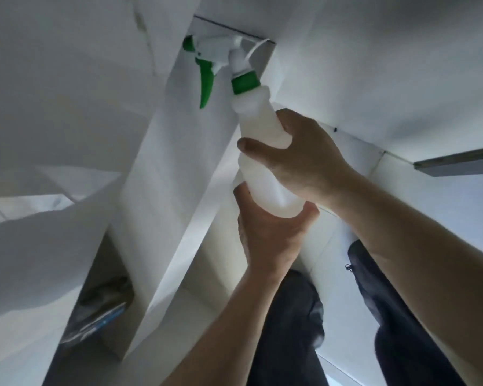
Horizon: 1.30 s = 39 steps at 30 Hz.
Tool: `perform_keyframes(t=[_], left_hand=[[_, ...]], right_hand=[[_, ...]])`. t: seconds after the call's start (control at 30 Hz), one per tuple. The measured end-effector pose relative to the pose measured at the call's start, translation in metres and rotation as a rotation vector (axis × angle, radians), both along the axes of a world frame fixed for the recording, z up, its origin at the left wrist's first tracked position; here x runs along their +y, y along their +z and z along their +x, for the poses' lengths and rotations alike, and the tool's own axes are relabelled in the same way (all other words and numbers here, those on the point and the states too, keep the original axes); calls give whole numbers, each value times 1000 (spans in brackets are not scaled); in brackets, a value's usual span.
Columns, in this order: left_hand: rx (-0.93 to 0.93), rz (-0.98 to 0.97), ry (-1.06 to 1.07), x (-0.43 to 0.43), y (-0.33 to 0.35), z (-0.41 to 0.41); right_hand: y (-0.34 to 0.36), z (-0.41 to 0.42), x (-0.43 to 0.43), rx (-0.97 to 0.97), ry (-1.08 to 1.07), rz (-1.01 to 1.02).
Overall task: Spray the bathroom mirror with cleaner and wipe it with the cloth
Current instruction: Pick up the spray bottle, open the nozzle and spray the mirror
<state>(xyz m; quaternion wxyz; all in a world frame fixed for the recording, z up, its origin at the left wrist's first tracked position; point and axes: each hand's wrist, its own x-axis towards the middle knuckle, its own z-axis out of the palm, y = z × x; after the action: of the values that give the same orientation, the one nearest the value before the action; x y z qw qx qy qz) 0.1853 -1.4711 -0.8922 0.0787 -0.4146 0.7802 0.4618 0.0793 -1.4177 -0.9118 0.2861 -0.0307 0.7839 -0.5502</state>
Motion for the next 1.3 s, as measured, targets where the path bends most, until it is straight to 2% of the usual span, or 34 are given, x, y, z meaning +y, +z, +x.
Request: perform_keyframes(t=[0.13,0.27,0.43,0.67,0.77,0.97,1.3], left_hand=[[-168,-54,-149,27,5,29],[-185,25,-240,39,37,47],[-155,72,-400,40,102,45],[-165,16,-528,20,195,23],[-165,22,-509,16,236,17],[-157,-38,-420,16,319,10],[81,-105,-79,3,410,24]], right_hand=[[18,21,46,-66,26,148],[55,25,74,-100,-36,224],[119,25,81,-161,-141,186],[206,14,78,-257,-280,59],[242,5,73,-266,-302,9],[335,-9,63,-197,-189,-80],[455,-29,15,-21,6,-140]])
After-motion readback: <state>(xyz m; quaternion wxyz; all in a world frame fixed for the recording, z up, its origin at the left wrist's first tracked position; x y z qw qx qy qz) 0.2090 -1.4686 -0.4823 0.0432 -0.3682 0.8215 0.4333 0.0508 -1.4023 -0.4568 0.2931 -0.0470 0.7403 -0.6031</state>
